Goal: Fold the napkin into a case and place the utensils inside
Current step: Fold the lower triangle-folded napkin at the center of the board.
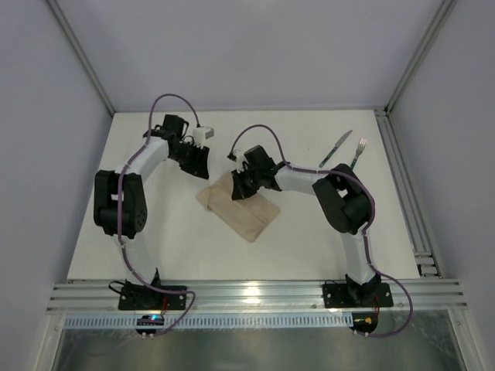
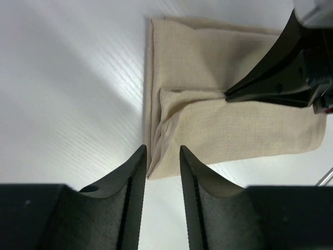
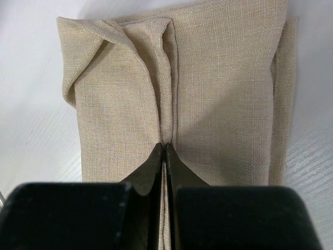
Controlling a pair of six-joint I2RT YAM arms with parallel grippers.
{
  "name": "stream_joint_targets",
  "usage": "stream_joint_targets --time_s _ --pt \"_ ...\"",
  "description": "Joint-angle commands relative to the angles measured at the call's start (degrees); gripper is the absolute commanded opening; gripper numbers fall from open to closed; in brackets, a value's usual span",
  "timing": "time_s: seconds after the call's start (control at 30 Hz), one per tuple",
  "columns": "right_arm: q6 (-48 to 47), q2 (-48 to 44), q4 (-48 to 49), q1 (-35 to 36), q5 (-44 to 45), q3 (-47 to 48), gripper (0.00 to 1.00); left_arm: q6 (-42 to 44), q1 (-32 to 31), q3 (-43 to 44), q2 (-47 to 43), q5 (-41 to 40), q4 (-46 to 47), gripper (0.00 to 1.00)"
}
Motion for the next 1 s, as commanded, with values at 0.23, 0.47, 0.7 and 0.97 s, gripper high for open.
stream_joint_targets --time_s 0.23,0.47,0.7,0.97 --pt "-0.89 2.20 -2.81 -0.27 0.48 0.07 0.04 5.78 0.05 -8.00 -1.74 -3.12 1.75 0.27" --pt "-0.89 2.03 -2.64 -0.35 -0.05 0.60 0.04 6.31 -1.01 -7.21 0.28 -1.80 1.40 0.12" --pt "-1.06 2.56 -2.73 -0.27 -1.28 1.92 0.04 5.61 -2.06 -5.09 2.83 -1.10 1.76 0.00" --pt "-1.41 2.20 -2.55 -0.27 -2.07 2.09 0.04 2.63 -2.59 -3.34 4.24 0.75 3.95 0.00"
